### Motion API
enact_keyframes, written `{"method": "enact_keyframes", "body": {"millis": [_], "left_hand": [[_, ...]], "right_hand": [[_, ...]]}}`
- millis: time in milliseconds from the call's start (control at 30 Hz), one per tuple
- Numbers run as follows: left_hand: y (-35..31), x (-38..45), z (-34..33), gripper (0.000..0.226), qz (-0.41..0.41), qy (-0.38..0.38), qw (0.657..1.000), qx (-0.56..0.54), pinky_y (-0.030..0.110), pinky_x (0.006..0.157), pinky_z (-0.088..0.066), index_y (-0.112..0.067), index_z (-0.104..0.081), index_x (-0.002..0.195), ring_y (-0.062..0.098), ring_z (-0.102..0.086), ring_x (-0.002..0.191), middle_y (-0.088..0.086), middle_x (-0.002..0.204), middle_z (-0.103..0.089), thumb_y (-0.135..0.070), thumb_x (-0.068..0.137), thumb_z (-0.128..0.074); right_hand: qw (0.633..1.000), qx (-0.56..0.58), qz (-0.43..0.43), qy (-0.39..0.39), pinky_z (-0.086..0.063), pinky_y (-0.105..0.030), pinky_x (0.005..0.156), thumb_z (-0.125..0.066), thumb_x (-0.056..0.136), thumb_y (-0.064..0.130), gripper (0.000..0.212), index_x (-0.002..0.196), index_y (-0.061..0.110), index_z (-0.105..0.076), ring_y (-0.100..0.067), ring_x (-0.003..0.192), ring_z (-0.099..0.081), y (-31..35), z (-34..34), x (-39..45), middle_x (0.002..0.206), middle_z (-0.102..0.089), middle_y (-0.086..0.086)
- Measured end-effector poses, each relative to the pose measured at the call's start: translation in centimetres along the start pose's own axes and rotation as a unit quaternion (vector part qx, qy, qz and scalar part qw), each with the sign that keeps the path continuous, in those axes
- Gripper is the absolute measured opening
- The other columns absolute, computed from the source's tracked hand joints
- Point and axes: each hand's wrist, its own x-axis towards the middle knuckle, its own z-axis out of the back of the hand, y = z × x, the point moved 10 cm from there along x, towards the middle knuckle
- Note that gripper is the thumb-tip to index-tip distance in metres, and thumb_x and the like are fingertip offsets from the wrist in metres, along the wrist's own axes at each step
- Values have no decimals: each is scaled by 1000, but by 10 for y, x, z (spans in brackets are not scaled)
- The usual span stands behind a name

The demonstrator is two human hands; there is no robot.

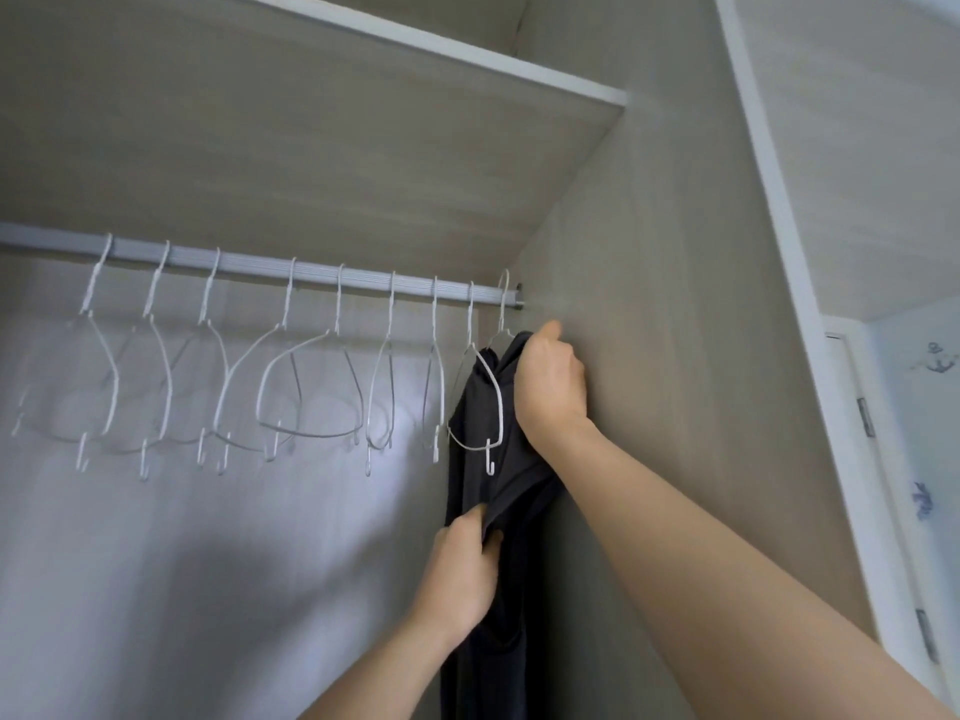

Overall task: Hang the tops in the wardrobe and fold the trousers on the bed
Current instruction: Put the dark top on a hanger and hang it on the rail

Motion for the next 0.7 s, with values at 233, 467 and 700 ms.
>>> {"method": "enact_keyframes", "body": {"millis": [233,467,700], "left_hand": [[15,-24,-17,28,13,31,999,28,20,86,-47,-19,-64,116,14,-64,107,-4,110,-70,-7,95,-51],[15,-60,-18,19,50,61,996,37,37,86,-54,-16,-57,108,17,-66,93,2,100,-69,-6,92,-53],[4,-123,2,36,105,91,990,18,18,72,-54,-16,-51,128,14,-70,75,-3,101,-67,-2,95,-46]], "right_hand": [[999,-29,32,4,-41,-34,65,-42,98,5,12,110,8,-40,-30,97,-59,-6,-13,-31,106,-61,-13],[989,-120,92,4,-34,-36,52,-37,90,4,49,139,6,-35,-31,99,-50,0,-8,-72,117,-47,-14],[983,-127,98,91,-41,-47,94,-43,95,21,65,151,8,-15,-37,128,-37,1,15,-129,152,-23,-20]]}}
